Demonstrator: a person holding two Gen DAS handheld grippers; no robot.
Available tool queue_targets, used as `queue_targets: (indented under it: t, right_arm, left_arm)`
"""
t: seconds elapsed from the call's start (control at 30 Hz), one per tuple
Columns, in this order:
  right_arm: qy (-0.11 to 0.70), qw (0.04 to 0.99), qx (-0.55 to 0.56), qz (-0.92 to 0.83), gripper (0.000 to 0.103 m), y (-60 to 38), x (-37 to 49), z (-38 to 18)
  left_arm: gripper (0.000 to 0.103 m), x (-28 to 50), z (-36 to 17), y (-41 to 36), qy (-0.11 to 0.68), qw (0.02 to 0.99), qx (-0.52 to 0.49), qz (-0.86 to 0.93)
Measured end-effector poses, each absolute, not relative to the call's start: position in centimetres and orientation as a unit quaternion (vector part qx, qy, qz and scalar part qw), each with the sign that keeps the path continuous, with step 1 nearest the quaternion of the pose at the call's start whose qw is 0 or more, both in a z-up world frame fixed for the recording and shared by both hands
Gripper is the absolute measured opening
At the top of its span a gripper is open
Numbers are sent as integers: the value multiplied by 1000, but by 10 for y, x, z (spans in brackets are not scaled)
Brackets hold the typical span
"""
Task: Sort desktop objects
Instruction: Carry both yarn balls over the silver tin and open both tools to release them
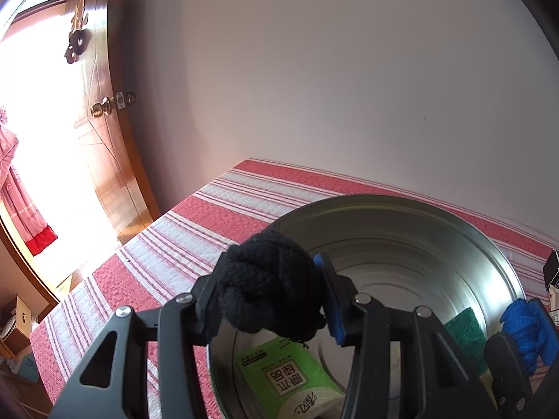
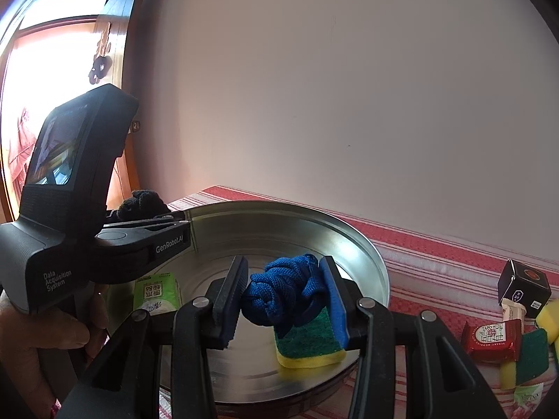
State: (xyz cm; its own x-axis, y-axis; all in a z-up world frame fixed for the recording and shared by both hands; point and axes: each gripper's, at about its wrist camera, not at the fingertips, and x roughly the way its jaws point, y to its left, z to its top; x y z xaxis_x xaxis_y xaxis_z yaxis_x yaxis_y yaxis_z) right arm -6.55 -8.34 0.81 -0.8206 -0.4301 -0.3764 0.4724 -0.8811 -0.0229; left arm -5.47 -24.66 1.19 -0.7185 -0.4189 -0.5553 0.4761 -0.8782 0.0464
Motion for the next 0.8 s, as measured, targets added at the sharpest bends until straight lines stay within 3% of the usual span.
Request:
queue_targets:
  t: [0.27,0.33,0.4,0.5,0.57,0.7,0.8]
  right_arm:
    - [59,242,186,-950,47,-86,-65,7]
    - [60,240,186,-951,50,-82,-63,6]
    - [58,237,182,-953,56,-78,-62,6]
    - [52,232,173,-956,58,-73,-60,7]
    - [48,229,170,-957,65,-70,-59,9]
    - [43,218,154,-963,72,-69,-55,13]
    - [39,208,143,-967,80,-66,-50,14]
  left_arm:
    - [50,-53,12,-244,43,252,287,-923]
    - [64,-51,13,-243,42,259,282,-923]
    - [71,-49,15,-243,39,264,277,-923]
    - [74,-47,15,-241,34,270,273,-923]
    - [78,-45,16,-241,37,273,267,-923]
    - [100,-39,21,-244,53,276,246,-928]
    - [101,-37,21,-242,52,279,240,-928]
